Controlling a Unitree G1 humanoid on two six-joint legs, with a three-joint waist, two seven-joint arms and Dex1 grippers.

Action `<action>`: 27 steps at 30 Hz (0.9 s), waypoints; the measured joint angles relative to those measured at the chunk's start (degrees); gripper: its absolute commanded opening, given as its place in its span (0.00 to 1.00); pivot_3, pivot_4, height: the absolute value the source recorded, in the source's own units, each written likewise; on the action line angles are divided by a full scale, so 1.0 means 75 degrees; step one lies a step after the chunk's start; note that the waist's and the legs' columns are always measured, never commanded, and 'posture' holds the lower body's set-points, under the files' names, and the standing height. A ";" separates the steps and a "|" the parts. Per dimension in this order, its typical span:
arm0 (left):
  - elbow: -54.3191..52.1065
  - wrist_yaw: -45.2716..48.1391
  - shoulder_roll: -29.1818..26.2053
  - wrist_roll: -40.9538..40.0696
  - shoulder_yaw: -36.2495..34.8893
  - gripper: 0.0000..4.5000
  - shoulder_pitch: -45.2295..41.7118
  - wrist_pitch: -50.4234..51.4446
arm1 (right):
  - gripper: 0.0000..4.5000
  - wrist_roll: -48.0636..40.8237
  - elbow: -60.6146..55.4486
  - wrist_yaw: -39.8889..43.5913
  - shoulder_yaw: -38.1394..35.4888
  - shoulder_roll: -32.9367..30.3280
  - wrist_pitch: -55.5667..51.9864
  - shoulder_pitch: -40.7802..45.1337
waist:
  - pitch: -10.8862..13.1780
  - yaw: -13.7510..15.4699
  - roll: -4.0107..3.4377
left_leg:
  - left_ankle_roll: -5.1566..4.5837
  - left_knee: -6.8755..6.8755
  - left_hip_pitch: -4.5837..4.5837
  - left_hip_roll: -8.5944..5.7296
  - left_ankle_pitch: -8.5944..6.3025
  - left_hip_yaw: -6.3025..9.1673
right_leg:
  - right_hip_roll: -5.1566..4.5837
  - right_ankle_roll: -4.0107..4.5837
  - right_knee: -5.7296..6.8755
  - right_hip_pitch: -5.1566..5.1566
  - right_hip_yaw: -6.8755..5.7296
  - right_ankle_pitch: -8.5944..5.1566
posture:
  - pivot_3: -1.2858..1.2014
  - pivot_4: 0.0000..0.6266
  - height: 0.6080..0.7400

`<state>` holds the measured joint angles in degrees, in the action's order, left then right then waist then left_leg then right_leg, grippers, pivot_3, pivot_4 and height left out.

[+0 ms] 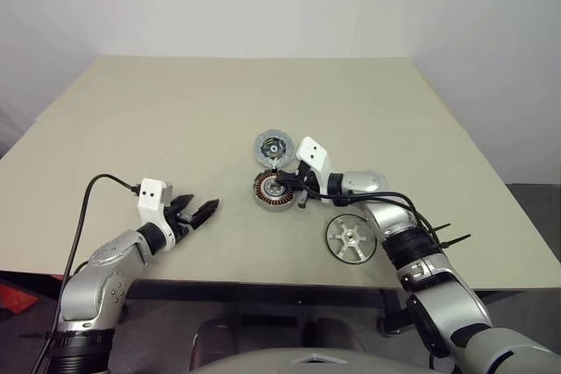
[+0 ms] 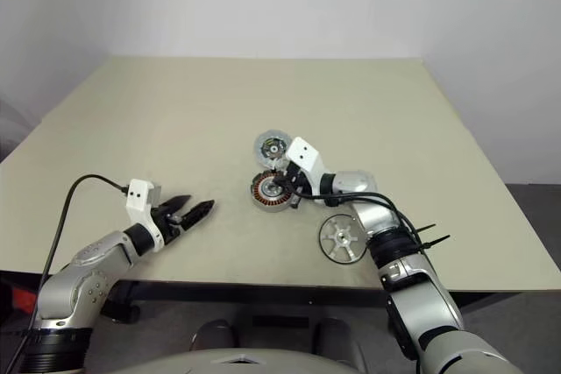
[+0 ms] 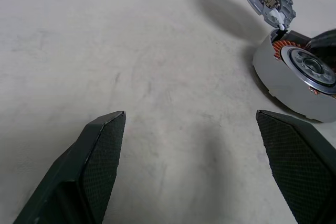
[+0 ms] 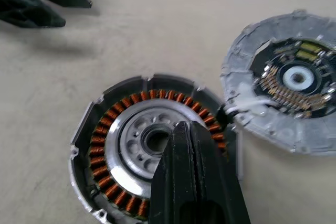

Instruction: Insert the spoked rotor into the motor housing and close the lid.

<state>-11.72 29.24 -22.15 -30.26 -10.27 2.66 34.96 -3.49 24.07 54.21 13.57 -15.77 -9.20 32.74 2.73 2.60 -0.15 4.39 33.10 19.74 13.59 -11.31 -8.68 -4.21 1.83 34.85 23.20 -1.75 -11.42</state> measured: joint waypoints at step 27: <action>0.0178 0.0081 0.0232 0.0018 0.0177 0.95 -0.0032 -0.0035 | 0.56 -0.2328 0.1882 0.3752 -0.1975 -0.3859 -0.3359 0.0010 | -0.0001 0.0264 -0.0003 | -0.0008 0.0021 0.0005 -0.0001 -0.0003 -0.0003 | -0.0004 0.0002 -0.0001 -0.0005 -0.0005 0.0001 | 0.52 0.00 1.00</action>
<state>-10.39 29.85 -20.41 -30.13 -8.95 2.42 34.70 -20.95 38.19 82.35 -1.24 -44.71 -34.39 32.81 2.73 4.58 -0.17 4.33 33.26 19.78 13.58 -11.34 -8.70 -4.24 1.84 34.84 23.17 -1.79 -11.41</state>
